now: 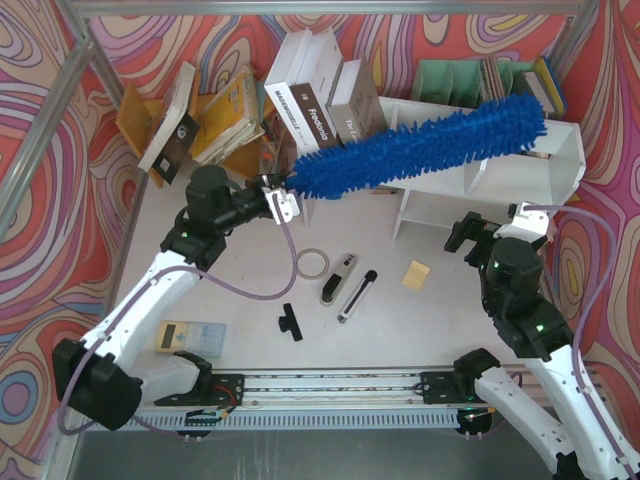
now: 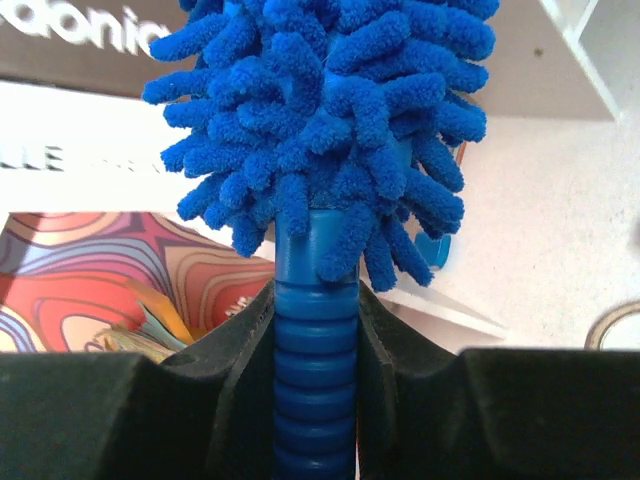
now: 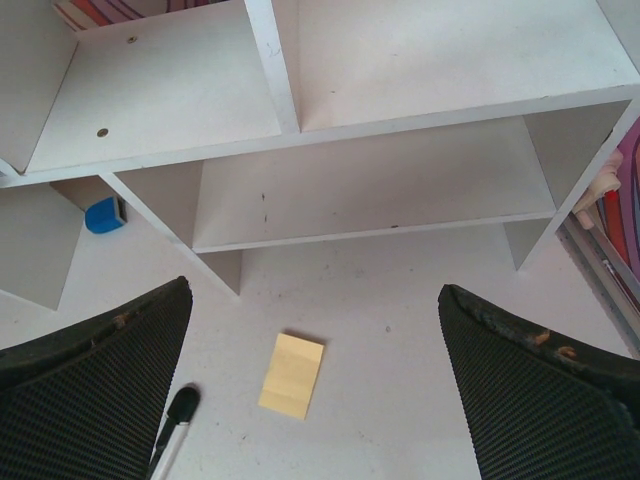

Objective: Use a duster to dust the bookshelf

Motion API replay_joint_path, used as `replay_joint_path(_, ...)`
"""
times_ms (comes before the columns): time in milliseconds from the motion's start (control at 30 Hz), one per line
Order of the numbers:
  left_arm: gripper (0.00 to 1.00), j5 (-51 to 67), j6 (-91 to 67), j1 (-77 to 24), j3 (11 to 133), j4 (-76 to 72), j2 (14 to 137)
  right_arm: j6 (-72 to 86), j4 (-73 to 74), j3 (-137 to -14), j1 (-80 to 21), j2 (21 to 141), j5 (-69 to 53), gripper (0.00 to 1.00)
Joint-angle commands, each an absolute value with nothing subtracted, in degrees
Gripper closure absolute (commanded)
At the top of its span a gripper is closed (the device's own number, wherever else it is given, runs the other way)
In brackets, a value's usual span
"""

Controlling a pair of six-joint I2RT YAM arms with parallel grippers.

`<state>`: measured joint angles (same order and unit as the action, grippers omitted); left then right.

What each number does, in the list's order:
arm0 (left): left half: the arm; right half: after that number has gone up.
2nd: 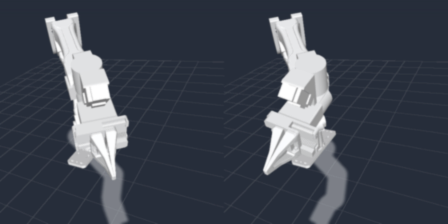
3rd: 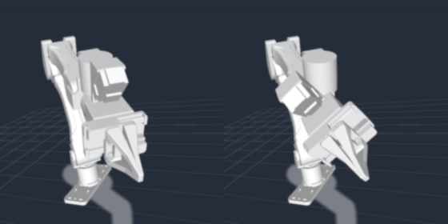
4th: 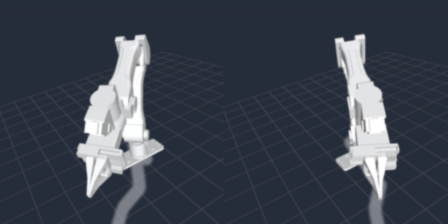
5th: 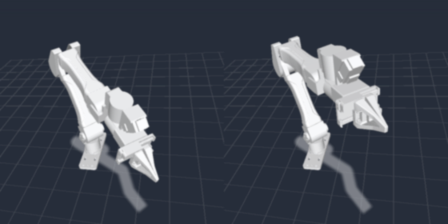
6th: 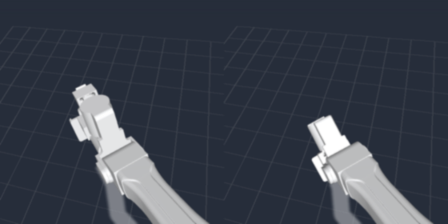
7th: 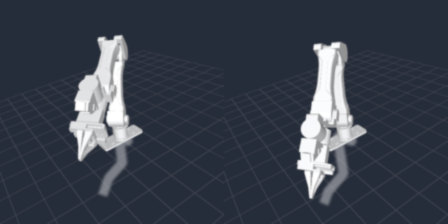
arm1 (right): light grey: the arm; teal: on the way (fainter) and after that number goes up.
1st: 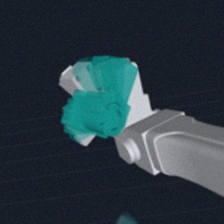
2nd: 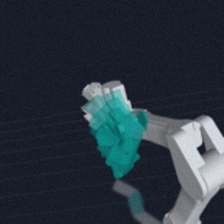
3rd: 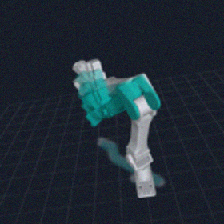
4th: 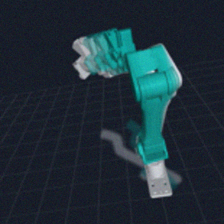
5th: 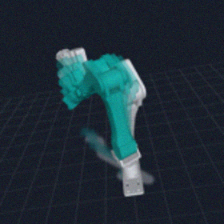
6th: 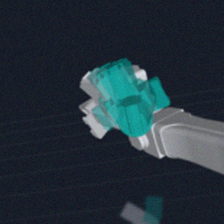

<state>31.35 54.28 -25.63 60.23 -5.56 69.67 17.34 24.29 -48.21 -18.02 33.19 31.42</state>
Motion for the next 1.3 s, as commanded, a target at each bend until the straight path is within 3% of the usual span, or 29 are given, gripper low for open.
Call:
replay_joint_path(0, 1.00, 28.31, 48.97, -28.34, 62.21, -2.76, 66.01, 16.76, 22.61, -48.18, -18.02, 32.37, 31.31, 0.01)
replay_joint_path(533, 1.00, -1.65, 23.45, -49.44, 66.20, -0.09, 61.81, 17.03, 22.83, -48.26, -17.97, 31.91, 31.11, 0.01)
replay_joint_path(700, 1.00, -15.27, 12.33, -54.00, 72.98, 6.30, 67.26, 17.05, 22.91, -48.25, -17.97, 31.82, 30.94, 0.01)
replay_joint_path(1000, 1.00, -27.35, -7.92, -59.16, 90.98, 23.64, 78.78, 17.14, 22.88, -48.27, -18.02, 31.82, 31.07, 0.01)
replay_joint_path(1267, 1.00, -37.18, -11.48, -65.24, 101.01, 27.34, 88.06, 17.18, 22.88, -48.17, -17.97, 31.60, 31.11, 0.01)
